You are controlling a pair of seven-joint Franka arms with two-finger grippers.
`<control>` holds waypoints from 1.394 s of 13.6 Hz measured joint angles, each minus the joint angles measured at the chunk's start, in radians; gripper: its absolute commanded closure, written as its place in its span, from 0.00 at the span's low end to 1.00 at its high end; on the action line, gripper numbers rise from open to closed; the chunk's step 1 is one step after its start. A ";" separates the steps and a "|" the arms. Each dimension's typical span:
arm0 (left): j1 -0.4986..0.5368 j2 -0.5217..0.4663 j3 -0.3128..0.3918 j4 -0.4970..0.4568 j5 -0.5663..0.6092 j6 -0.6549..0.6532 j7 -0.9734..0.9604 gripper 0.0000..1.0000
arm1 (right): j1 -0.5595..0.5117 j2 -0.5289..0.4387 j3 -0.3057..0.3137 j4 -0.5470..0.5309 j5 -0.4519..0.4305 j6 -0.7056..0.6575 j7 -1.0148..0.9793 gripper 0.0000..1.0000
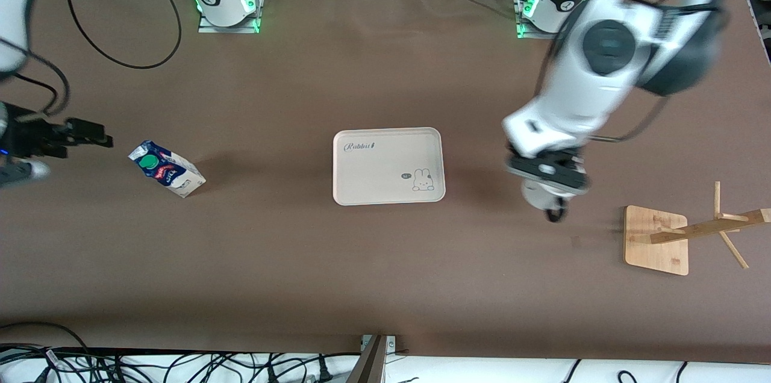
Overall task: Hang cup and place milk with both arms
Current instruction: 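Release the carton with the right gripper while the left gripper carries the mug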
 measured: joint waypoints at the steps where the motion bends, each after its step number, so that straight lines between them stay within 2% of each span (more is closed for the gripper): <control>1: 0.068 0.001 0.002 0.022 -0.052 -0.003 0.051 1.00 | 0.003 -0.008 0.002 0.048 -0.010 -0.009 0.000 0.00; 4: 0.253 0.017 0.005 0.074 -0.138 -0.032 0.183 1.00 | 0.032 -0.007 0.012 0.141 -0.109 0.000 0.000 0.00; 6: 0.310 0.021 0.005 0.085 -0.145 -0.074 0.199 1.00 | 0.033 -0.002 0.035 0.142 -0.140 0.013 0.002 0.00; 7: 0.324 0.021 0.004 0.089 -0.145 -0.091 0.199 1.00 | -0.011 -0.005 0.085 0.135 -0.142 0.015 0.002 0.00; 10: 0.347 0.022 0.005 0.103 -0.145 -0.135 0.199 1.00 | -0.327 -0.063 0.428 0.057 -0.173 0.077 0.000 0.00; 11: 0.355 0.022 0.005 0.103 -0.145 -0.146 0.199 1.00 | -0.388 -0.087 0.496 0.028 -0.201 0.088 -0.002 0.00; 12: 0.366 0.024 0.005 0.103 -0.145 -0.152 0.199 1.00 | -0.410 -0.108 0.528 0.005 -0.227 0.093 -0.002 0.00; 14: 0.388 0.032 0.006 0.103 -0.145 -0.154 0.212 1.00 | -0.412 -0.142 0.554 -0.023 -0.248 0.061 0.039 0.00; 17: 0.402 0.041 0.006 0.107 -0.140 -0.154 0.236 1.00 | -0.408 -0.164 0.566 -0.039 -0.250 -0.009 0.317 0.00; 19: 0.414 0.041 0.008 0.108 -0.130 -0.154 0.243 1.00 | -0.404 -0.165 0.572 -0.056 -0.252 -0.015 0.377 0.00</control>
